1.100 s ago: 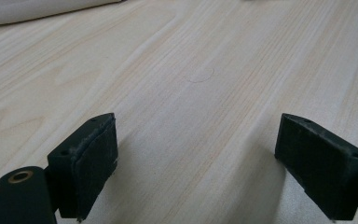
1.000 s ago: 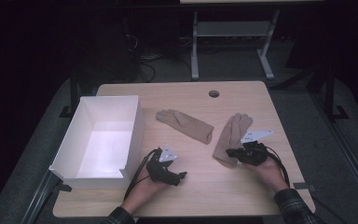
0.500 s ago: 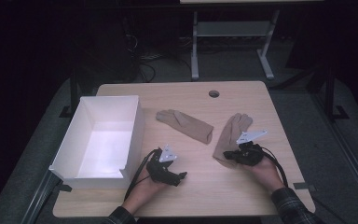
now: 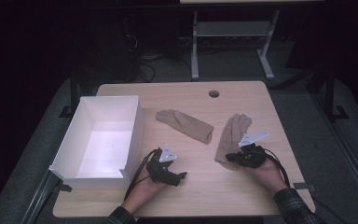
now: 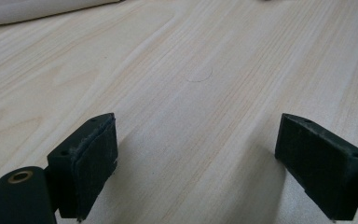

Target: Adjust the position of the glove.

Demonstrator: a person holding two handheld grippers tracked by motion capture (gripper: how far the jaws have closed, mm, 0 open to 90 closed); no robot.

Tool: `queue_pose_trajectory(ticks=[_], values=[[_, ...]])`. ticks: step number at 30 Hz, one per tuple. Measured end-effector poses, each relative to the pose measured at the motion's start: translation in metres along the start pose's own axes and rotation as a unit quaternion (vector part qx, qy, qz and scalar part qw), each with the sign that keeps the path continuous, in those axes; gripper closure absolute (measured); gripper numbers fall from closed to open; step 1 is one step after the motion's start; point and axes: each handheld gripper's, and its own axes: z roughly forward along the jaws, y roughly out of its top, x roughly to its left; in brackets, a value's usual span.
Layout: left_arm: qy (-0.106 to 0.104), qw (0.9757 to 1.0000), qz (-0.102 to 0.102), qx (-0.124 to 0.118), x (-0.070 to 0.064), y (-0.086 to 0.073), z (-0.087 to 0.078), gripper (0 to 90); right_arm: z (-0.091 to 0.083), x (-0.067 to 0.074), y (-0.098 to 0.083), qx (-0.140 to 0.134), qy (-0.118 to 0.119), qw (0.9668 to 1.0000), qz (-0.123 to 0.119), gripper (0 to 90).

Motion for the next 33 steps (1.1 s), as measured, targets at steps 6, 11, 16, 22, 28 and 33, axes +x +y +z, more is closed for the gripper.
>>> queue_pose_trajectory(ticks=[6, 11, 16, 22, 28, 33], values=[[0.000, 1.0000, 0.000, 0.000, 0.000, 0.000, 0.000, 12.4, -0.005, 0.003, -0.003, 0.008, 0.003, 1.0000, -0.004, 90.0], [0.000, 1.0000, 0.000, 0.000, 0.000, 0.000, 0.000, 12.4, -0.009, 0.008, -0.008, 0.013, 0.004, 0.9999, -0.006, 90.0], [0.002, 1.0000, 0.004, 0.000, 0.001, 0.000, 0.000, 12.4, -0.013, 0.012, -0.011, 0.020, 0.007, 0.9997, -0.012, 90.0], [0.001, 1.0000, -0.003, 0.000, 0.000, 0.000, 0.000, 12.4, -0.016, 0.018, -0.013, 0.026, 0.013, 0.9995, -0.010, 90.0], [0.001, 1.0000, -0.005, 0.000, 0.000, 0.000, 0.000, 12.4, -0.017, 0.022, -0.014, 0.031, 0.020, 0.9992, -0.016, 90.0], [0.001, 1.0000, -0.005, 0.000, 0.000, 0.000, 0.000, 12.4, -0.018, 0.023, -0.014, 0.032, 0.022, 0.9991, -0.017, 90.0]])
